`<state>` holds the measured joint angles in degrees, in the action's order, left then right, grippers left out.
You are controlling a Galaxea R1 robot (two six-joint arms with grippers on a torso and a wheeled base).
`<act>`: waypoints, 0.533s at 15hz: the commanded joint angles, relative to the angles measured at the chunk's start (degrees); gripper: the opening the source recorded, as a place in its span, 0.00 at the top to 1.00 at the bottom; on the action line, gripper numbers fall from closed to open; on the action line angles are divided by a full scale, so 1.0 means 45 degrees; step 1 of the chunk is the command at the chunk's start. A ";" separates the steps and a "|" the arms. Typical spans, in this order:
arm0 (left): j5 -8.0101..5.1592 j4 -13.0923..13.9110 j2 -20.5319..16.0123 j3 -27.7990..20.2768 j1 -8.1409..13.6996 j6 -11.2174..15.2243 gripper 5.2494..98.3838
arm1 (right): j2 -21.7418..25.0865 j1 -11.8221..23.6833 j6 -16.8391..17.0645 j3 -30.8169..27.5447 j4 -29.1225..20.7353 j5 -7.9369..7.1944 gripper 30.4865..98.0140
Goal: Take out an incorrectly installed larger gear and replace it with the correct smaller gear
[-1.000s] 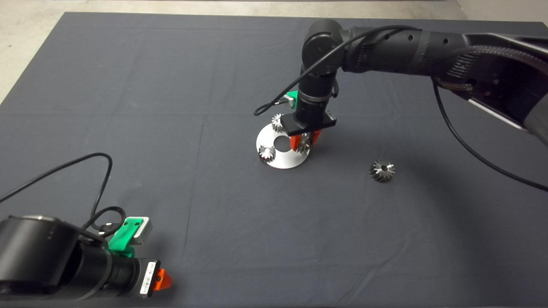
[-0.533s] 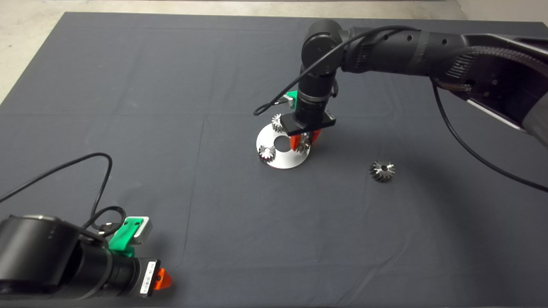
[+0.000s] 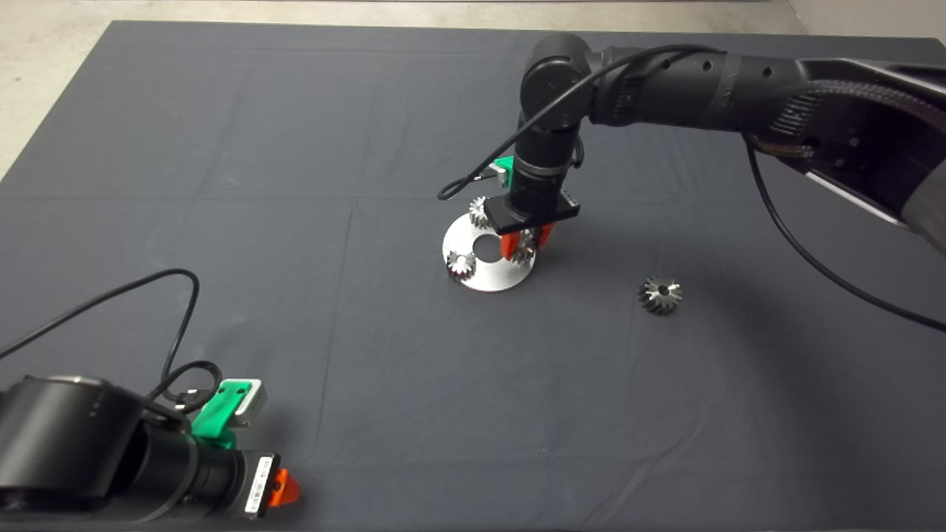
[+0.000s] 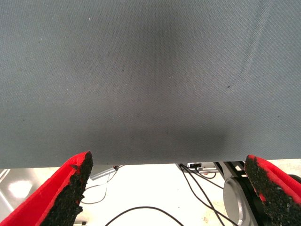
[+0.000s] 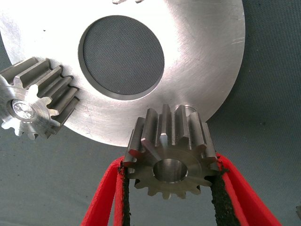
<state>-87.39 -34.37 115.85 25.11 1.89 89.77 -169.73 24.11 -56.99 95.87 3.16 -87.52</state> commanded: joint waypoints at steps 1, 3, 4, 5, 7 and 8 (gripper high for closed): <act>-0.0520 -0.0139 0.0244 0.0412 -0.0029 0.0070 0.16 | 0.0126 0.0365 -0.0010 -0.0504 0.0433 -0.1431 0.94; -0.0501 -0.0184 0.0400 0.0538 -0.0056 0.0070 0.16 | 0.0468 0.0423 -0.0195 -0.1415 0.0431 -0.1411 0.94; -0.0501 -0.0291 0.0398 0.0605 -0.0239 0.0070 0.16 | 0.0594 0.0462 -0.0377 -0.1829 0.0431 -0.1411 0.94; -0.0520 -0.0410 0.0381 0.0607 -0.0438 0.0051 0.16 | 0.0616 0.0518 -0.0499 -0.2049 0.0431 -0.1411 0.94; -0.0501 -0.0445 0.0381 0.0607 -0.0517 0.0051 0.16 | 0.0636 0.0619 -0.0619 -0.2423 0.0431 -0.1392 0.93; -0.0517 -0.0430 0.0381 0.0607 -0.0517 0.0051 0.16 | 0.0675 0.0619 -0.0753 -0.2420 0.0431 -0.1392 0.94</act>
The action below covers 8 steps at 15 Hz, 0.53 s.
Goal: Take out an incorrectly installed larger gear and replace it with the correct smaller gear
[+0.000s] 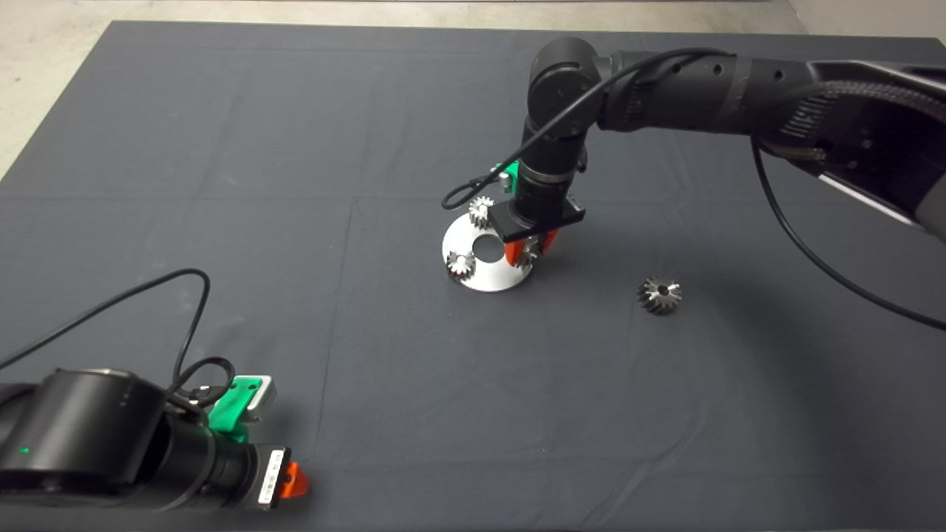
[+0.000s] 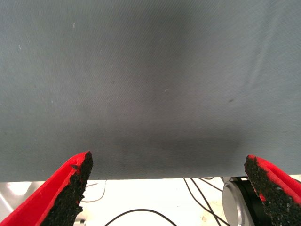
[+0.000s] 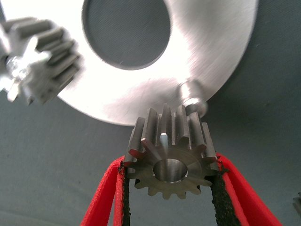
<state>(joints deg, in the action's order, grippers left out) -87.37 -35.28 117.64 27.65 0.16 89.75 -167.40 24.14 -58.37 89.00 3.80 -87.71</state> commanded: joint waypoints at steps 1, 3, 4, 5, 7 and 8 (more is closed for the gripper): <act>-0.0507 -0.0227 -0.0017 0.0044 -0.0132 0.0037 0.16 | 0.0303 0.0612 -0.0447 -0.0894 0.0336 -0.1348 0.93; -0.0506 -0.0230 0.0002 0.0044 -0.0132 0.0037 0.16 | 0.0412 0.0612 -0.0447 -0.0855 0.0385 -0.1348 0.94; -0.0506 -0.0227 0.0002 0.0044 -0.0132 0.0037 0.16 | 0.0378 0.0626 -0.0447 -0.0849 0.0385 -0.1362 0.93; -0.0506 -0.0227 0.0002 0.0044 -0.0132 0.0037 0.16 | 0.0387 0.0690 -0.0447 -0.0855 0.0399 -0.1368 0.94; -0.0506 -0.0227 0.0002 0.0044 -0.0132 0.0037 0.16 | 0.0314 0.0808 -0.0447 -0.0855 0.0405 -0.1368 0.94; -0.0506 -0.0227 0.0002 0.0025 -0.0132 0.0037 0.16 | 0.0294 0.0827 -0.0447 -0.0851 0.0409 -0.1368 0.94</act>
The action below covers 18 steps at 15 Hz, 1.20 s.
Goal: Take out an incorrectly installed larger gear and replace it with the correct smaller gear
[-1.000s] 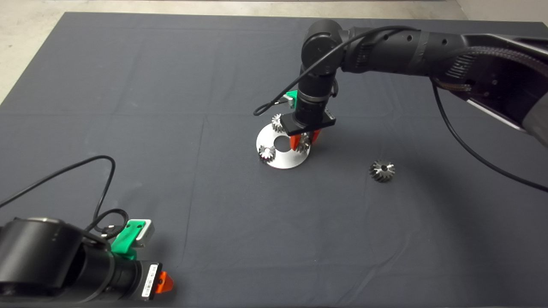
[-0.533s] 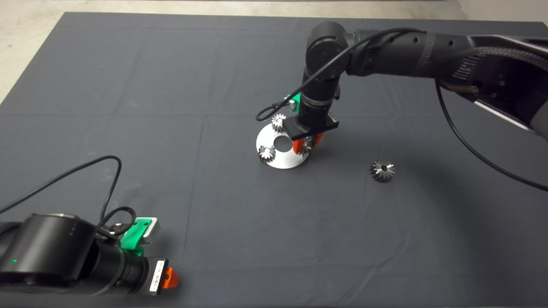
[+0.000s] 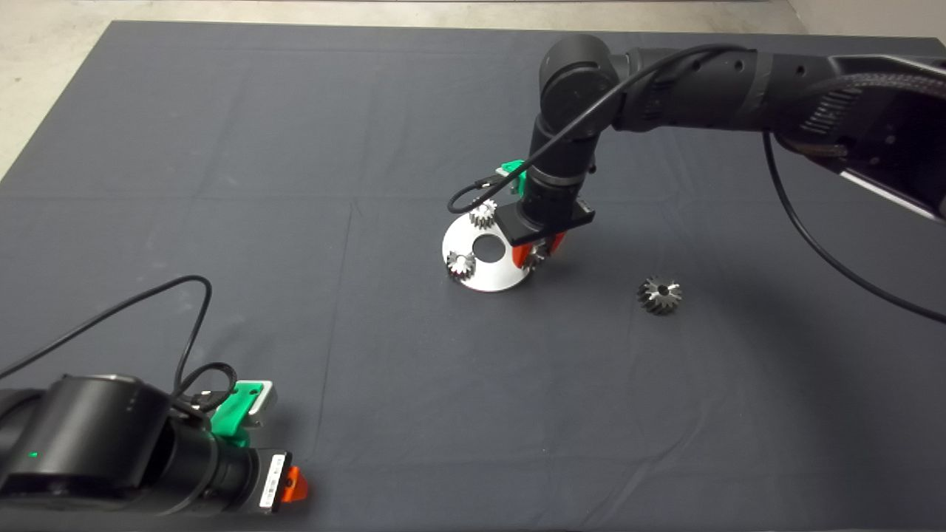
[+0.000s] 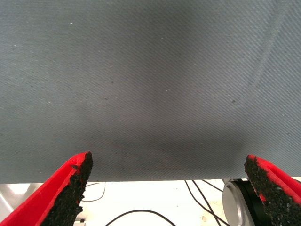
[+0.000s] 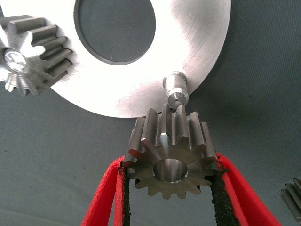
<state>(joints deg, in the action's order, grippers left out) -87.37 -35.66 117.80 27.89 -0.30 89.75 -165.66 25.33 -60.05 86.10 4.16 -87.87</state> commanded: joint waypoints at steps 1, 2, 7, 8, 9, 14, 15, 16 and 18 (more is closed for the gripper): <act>-0.0523 -0.0143 -0.0033 -0.0030 -0.0010 0.0037 0.16 | -0.0093 0.0637 -0.0073 -0.0192 0.0346 -0.1333 0.94; -0.0526 -0.0143 -0.0033 -0.0049 0.0010 0.0037 0.16 | -0.0107 0.0660 -0.0054 -0.0192 0.0379 -0.1333 0.95; -0.0506 -0.0143 0.0027 -0.0030 -0.0049 0.0039 0.16 | -0.0268 0.0524 -0.0035 0.0353 0.1321 -0.1333 0.94; -0.0506 -0.0162 0.0045 -0.0030 -0.0049 0.0056 0.16 | -0.0347 0.0488 0.0044 0.0562 0.1436 -0.1333 0.94; -0.0506 -0.0162 0.0045 -0.0030 -0.0068 0.0056 0.16 | -0.0463 0.0446 0.0083 0.0726 0.1459 -0.1333 0.95; -0.0506 -0.0162 0.0045 0.0026 -0.0068 0.0056 0.16 | -0.0698 0.0309 0.0161 0.1175 0.1596 -0.1333 0.95; -0.0506 -0.0162 0.0064 0.0029 -0.0068 0.0056 0.16 | -0.0698 0.0289 0.0161 0.1175 0.1615 -0.1333 0.95; -0.0488 -0.0162 0.0065 0.0091 -0.0068 0.0037 0.16 | -0.0698 0.0250 0.0142 0.1175 0.1615 -0.1352 0.95; -0.0487 -0.0162 0.0084 0.0126 -0.0068 0.0037 0.16 | -0.0738 0.0250 0.0122 0.1156 0.1596 -0.1352 0.95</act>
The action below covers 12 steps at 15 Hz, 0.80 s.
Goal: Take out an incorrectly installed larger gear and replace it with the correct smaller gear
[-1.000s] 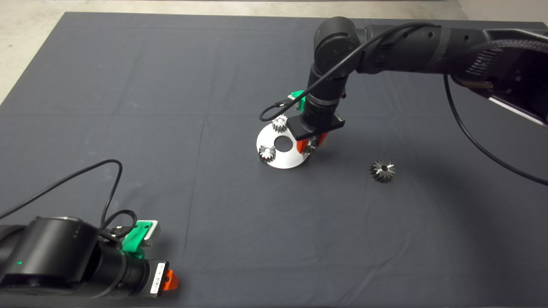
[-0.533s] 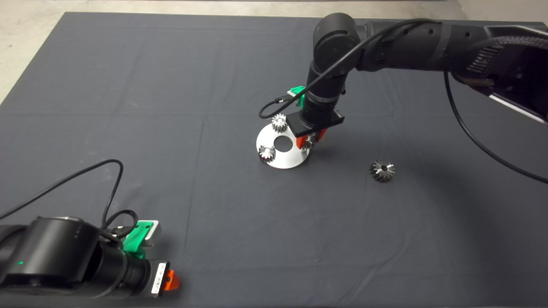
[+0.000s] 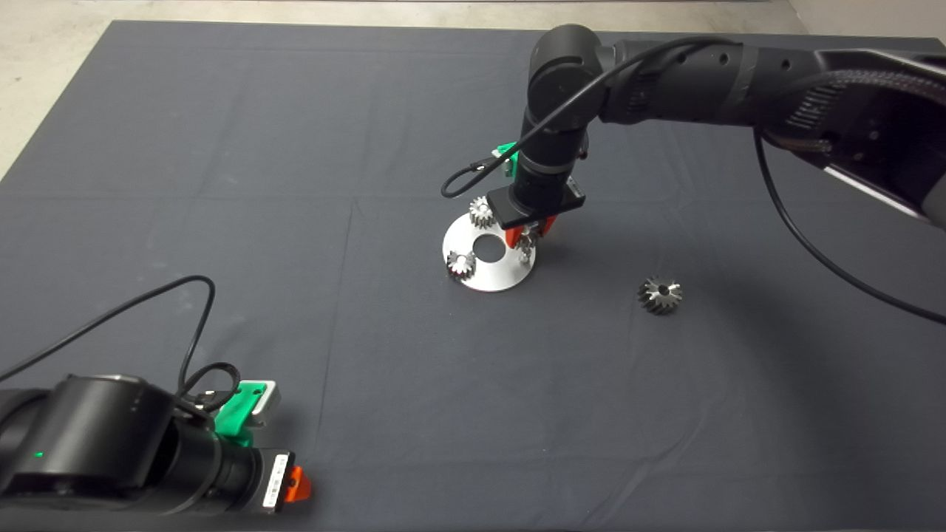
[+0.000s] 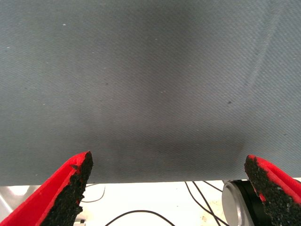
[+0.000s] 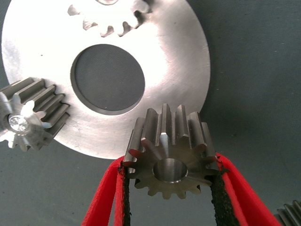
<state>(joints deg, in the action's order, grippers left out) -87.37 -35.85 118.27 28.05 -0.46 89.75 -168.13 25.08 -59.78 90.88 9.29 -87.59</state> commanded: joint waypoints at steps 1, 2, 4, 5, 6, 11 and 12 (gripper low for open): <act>-0.0488 -0.0119 0.0017 0.0096 -0.0033 0.0037 0.16 | -0.0169 0.0307 0.0062 0.0032 0.0417 -0.1434 0.95; -0.0506 -0.0119 0.0018 0.0130 -0.0033 0.0037 0.16 | -0.0149 0.0309 0.0061 -0.0023 0.0397 -0.1434 0.95; -0.0506 -0.0119 0.0018 0.0130 -0.0033 0.0037 0.16 | -0.0052 0.0327 0.0043 -0.0069 0.0378 -0.1434 0.95; -0.0506 -0.0119 0.0018 0.0130 -0.0033 0.0037 0.16 | -0.0012 0.0327 0.0043 -0.0309 0.0378 -0.1434 0.95; -0.0500 -0.0119 0.0057 0.0130 -0.0033 0.0037 0.16 | 0.0079 0.0327 0.0023 -0.0531 0.0358 -0.1434 0.95; -0.0506 -0.0119 0.0112 0.0091 -0.0033 0.0037 0.16 | 0.0242 0.0188 -0.0016 -0.0531 0.0358 -0.1434 0.94; -0.0506 -0.0119 0.0115 0.0091 -0.0033 0.0037 0.16 | 0.0242 0.0112 -0.0016 -0.0531 0.0358 -0.1434 0.94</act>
<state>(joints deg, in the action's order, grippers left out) -87.37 -35.85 118.91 28.55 -0.46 89.75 -167.61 24.99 -59.81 89.41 9.47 -87.57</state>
